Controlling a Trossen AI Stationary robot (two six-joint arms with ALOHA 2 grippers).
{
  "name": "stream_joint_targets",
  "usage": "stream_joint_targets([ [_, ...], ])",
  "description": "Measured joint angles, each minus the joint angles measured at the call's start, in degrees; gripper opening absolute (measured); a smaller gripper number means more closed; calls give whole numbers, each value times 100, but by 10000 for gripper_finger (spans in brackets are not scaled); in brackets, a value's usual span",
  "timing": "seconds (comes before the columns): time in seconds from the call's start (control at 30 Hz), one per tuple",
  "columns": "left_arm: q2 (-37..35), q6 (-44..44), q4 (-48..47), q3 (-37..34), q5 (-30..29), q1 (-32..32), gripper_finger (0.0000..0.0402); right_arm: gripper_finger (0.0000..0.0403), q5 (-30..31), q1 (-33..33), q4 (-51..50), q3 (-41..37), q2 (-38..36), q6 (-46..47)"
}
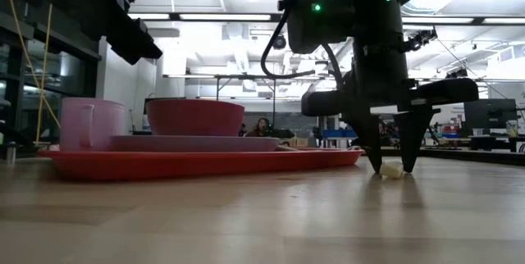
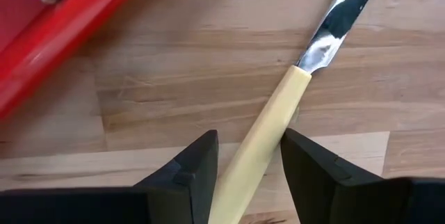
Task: Set up tray
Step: Put the yellow table knife on top of the brown table napkin to the right of the blue fork on the red serving tray
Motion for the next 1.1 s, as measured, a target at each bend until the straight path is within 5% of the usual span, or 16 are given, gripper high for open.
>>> stream_joint_targets([
  [0.53, -2, -303, 1627, -851, 203, 2, 179, 83, -47, 9, -214, -6, 19, -27],
  [1.1, -2, -75, 1962, -955, 490, 2, 179, 38, 80, 199, -369, -22, 28, -10],
])
